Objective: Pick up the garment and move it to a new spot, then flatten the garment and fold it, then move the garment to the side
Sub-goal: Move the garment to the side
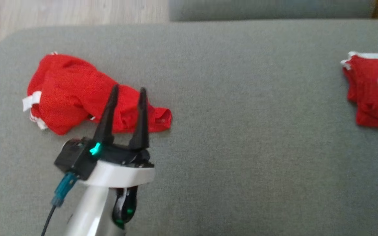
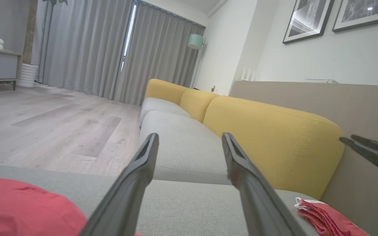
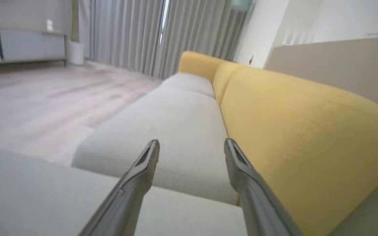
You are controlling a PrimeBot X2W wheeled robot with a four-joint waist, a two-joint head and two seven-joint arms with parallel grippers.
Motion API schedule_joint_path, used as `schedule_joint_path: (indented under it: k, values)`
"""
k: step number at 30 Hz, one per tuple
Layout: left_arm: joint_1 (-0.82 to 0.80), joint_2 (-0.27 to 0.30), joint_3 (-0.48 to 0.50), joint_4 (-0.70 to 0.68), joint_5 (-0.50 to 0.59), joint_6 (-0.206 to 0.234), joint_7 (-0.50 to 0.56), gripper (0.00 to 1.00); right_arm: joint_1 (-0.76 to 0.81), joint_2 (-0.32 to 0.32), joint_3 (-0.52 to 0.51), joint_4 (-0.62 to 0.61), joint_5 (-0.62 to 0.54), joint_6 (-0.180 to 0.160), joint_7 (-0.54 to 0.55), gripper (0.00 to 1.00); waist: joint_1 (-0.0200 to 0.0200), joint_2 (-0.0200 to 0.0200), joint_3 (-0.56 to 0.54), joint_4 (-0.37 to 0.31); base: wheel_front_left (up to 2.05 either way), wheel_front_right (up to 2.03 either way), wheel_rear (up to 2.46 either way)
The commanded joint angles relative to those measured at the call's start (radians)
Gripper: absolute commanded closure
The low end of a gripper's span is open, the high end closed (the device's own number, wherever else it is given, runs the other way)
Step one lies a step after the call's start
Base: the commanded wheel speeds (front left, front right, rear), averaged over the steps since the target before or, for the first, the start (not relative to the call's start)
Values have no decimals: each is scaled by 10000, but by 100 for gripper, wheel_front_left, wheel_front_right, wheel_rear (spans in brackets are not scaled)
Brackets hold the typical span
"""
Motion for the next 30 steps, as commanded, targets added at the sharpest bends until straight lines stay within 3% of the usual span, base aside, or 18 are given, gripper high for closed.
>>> schedule_joint_path:
  k: [1,8,14,22,30]
  values:
    - [-132,33,439,-336,88,-5,-51,0,144,-28,-37,-499,85,-9,-60,0,2,-1,-457,-125,0,0,0]
    - [696,33,1152,-361,323,-203,-51,0,1451,2121,-588,-3003,487,-9,-38,0,2,-1,-1199,-191,0,0,0]
    - [1354,33,1297,-314,251,-306,-51,0,3486,3684,-828,-4113,561,-9,-849,0,2,-1,-1483,-184,0,0,0]
    - [1863,33,1368,-47,220,-395,-51,0,5877,3995,-547,-3886,484,-9,-1919,0,2,-1,-1563,-103,0,0,0]
    - [2059,33,1560,101,150,-400,-51,0,6316,4001,-522,-3905,859,-9,-1997,0,2,-1,-1594,-233,0,0,0]
